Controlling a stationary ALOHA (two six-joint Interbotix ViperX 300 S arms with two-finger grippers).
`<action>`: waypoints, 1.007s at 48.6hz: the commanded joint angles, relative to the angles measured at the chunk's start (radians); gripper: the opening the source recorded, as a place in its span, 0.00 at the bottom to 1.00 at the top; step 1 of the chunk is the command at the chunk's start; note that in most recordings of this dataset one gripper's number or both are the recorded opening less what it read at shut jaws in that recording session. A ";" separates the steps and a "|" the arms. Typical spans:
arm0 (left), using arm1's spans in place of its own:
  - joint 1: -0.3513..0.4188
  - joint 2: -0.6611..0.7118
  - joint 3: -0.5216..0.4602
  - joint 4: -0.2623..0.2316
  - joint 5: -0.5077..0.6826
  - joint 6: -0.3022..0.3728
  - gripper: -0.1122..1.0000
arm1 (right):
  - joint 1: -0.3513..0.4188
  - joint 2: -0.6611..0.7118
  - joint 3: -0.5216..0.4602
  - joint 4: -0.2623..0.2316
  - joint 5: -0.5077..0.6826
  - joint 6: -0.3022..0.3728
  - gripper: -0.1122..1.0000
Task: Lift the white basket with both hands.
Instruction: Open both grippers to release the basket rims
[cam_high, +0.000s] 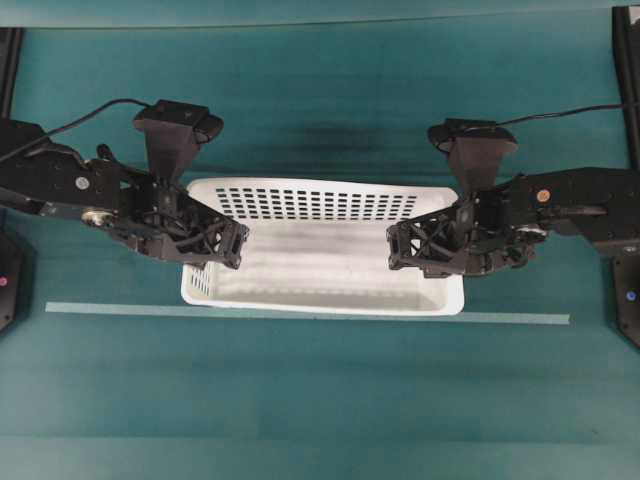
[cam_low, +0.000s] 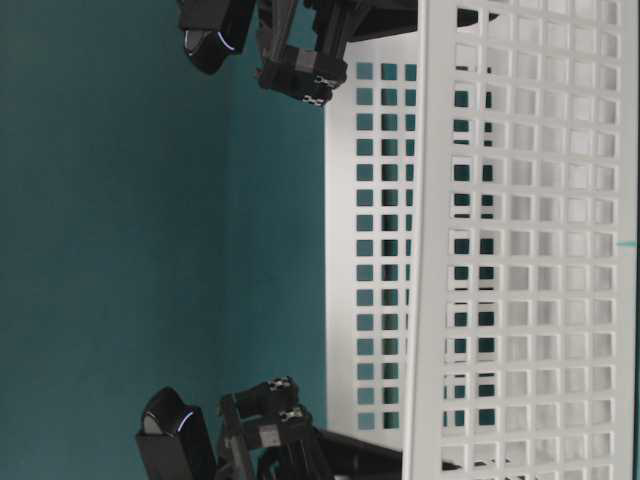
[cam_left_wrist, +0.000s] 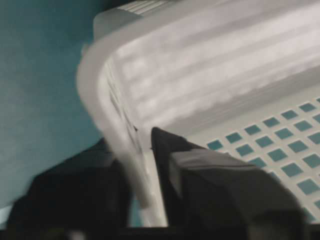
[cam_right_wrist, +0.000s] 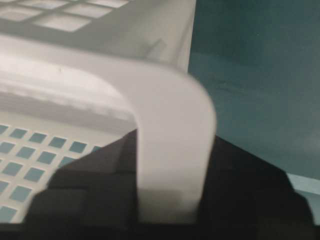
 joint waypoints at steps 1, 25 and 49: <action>-0.014 0.017 -0.014 0.005 -0.037 0.014 0.43 | 0.020 0.029 -0.008 0.012 -0.029 -0.018 0.36; -0.018 0.017 0.002 0.005 -0.043 0.011 0.93 | 0.003 0.009 0.025 -0.035 -0.051 -0.026 0.98; -0.025 -0.026 0.000 0.003 -0.041 0.018 0.93 | -0.031 -0.095 0.038 -0.038 -0.048 -0.048 0.98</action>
